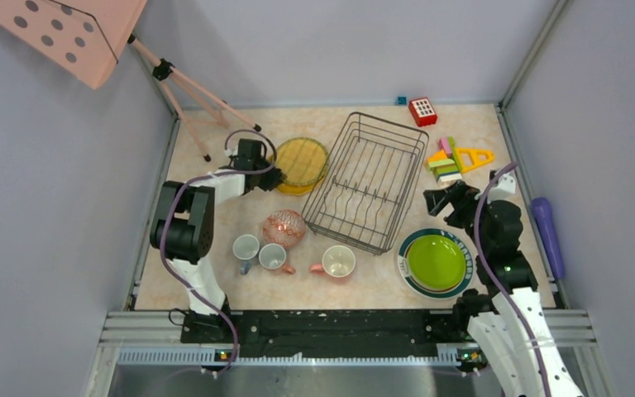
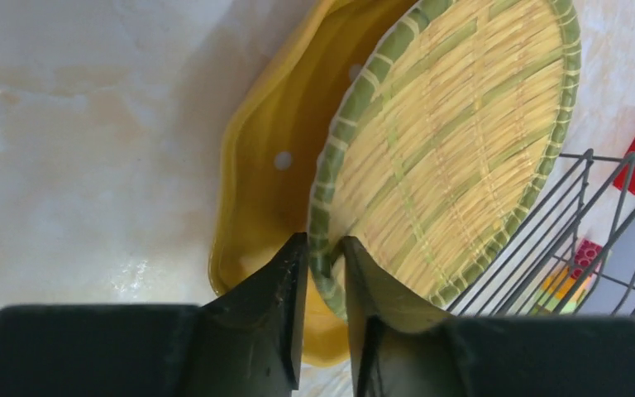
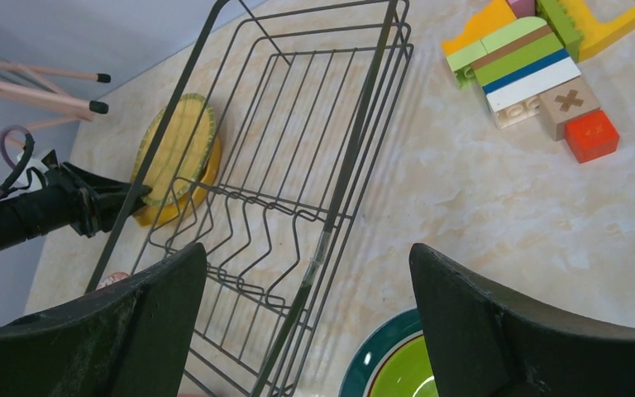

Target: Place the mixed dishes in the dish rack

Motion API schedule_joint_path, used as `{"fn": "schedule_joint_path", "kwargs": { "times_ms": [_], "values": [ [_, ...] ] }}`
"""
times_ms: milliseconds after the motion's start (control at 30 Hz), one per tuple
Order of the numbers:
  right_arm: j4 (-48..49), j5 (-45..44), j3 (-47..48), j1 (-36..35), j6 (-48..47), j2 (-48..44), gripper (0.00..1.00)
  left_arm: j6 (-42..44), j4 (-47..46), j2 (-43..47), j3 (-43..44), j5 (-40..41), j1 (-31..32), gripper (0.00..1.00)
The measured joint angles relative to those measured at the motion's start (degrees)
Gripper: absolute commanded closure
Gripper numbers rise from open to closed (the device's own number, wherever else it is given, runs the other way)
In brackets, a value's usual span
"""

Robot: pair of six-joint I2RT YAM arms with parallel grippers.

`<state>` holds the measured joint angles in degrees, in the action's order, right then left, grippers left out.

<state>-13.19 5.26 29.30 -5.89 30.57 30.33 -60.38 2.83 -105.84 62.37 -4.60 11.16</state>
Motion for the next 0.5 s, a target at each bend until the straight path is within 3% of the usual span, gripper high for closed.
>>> {"fn": "schedule_joint_path", "kwargs": {
  "times_ms": [100,500],
  "values": [
    [0.48,0.55,-0.55,0.0,1.09,0.22,0.1,-1.25,-1.57,-0.09,-0.81,-0.07,0.0,1.0],
    [2.14,2.43,-0.83,0.0,4.02,1.81,0.12,1.88,-2.21,8.98,-4.59,4.57,0.0,1.0]
  ]
}}
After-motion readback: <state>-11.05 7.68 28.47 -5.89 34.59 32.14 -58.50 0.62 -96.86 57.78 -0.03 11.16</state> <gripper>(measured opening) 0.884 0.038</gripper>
